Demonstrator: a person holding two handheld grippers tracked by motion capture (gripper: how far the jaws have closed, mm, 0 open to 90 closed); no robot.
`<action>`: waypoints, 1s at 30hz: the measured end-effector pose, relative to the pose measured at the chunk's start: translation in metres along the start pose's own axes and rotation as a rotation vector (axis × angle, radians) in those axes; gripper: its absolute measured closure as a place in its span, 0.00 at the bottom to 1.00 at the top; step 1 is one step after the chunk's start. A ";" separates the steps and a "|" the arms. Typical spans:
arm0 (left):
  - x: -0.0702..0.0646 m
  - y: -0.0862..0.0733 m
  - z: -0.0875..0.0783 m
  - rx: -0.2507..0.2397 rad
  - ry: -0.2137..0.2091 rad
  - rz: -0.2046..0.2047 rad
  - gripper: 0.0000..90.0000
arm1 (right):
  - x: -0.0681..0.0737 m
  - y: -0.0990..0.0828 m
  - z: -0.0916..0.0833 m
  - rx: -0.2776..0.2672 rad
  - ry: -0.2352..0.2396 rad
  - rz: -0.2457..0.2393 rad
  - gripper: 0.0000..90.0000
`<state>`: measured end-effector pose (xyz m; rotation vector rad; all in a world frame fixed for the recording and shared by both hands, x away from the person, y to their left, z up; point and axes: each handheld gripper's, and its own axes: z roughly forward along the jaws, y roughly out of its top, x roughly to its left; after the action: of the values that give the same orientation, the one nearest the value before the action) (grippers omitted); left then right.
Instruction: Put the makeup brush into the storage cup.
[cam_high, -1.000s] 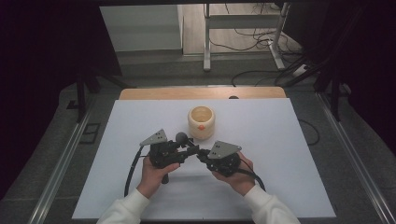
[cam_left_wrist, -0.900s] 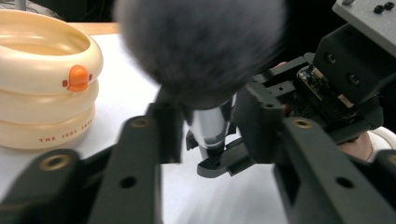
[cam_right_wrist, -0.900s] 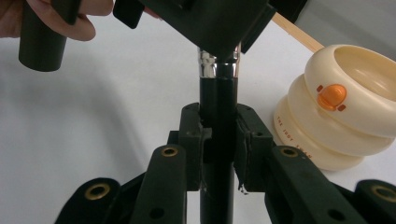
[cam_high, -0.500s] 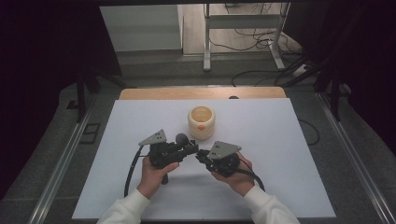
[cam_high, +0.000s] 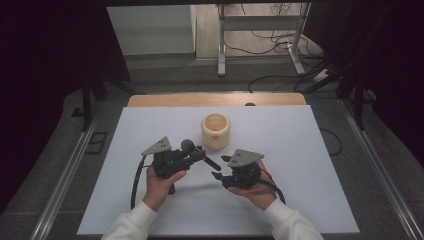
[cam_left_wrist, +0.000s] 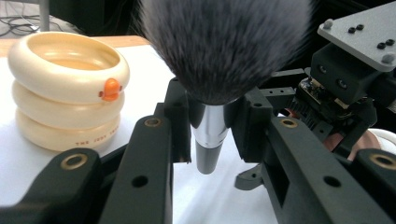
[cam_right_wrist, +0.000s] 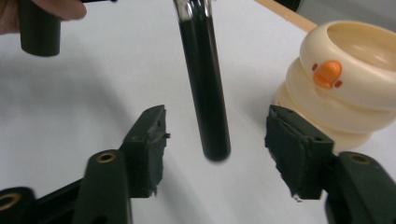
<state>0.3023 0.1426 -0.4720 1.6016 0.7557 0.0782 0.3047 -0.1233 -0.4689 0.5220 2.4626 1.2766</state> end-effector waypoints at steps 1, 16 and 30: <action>0.000 0.000 -0.001 -0.002 0.002 -0.002 0.79 | -0.001 -0.001 -0.001 0.001 0.001 0.006 0.41; 0.005 0.003 -0.013 -0.025 0.027 -0.005 0.79 | -0.024 -0.027 -0.030 0.023 -0.055 0.076 0.34; 0.007 0.005 -0.019 -0.037 0.047 -0.004 0.79 | -0.038 -0.051 -0.054 0.044 -0.113 0.131 0.30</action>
<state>0.3008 0.1628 -0.4666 1.5680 0.7897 0.1266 0.3056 -0.2064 -0.4769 0.7574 2.4016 1.2071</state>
